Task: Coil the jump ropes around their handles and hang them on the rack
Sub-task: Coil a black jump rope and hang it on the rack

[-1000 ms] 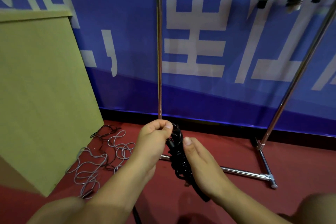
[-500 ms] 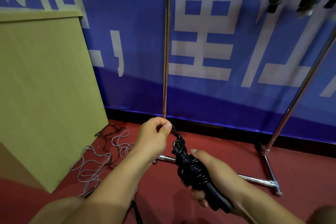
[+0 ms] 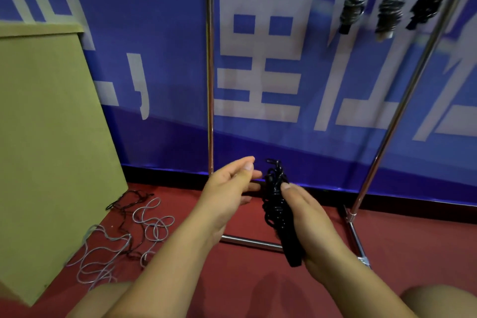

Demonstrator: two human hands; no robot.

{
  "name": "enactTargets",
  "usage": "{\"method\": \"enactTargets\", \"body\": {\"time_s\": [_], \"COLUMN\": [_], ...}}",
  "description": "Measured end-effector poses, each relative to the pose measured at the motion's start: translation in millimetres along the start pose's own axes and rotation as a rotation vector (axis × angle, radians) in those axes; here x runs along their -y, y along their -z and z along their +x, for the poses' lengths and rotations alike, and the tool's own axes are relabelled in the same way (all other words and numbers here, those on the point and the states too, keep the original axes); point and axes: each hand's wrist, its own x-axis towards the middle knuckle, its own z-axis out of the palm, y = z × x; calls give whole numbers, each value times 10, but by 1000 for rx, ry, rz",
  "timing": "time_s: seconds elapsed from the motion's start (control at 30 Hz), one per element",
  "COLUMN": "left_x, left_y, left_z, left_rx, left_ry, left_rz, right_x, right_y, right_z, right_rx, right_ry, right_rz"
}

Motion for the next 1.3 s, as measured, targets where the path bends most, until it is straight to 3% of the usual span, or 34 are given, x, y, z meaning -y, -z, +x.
{"method": "enactTargets", "body": {"time_s": [0.13,0.27,0.43,0.6,0.7,0.87,1.03,1.3], "left_x": [50,51,18,4,-61,-457,-1000,-2033], "left_y": [-189,-356,-341,-309,-380,-604,-895,-1214], "left_z": [8,5,-8,114,311,743,1096,1617], "left_rx": [-37,-9,-96,-192,-160,-38,97,89], "left_ry": [17,5,-48,-46,-17,29,-40,-218], "left_rz": [7,-59,-153,-100,-70,-26,62,111], "right_x": [-5,-49,-137,-200,-131,309,943,2066], "right_y": [67,-4,-93,-183,-156,33,189,253], "right_z": [121,157,169,253,365,716,1016,1405], "right_rx": [-123,-60,6,19,2,-73,-122,-176], "right_ry": [120,199,221,179,141,158,252,492], "right_rz": [-55,-73,-91,-77,-56,-33,-89,-175]}}
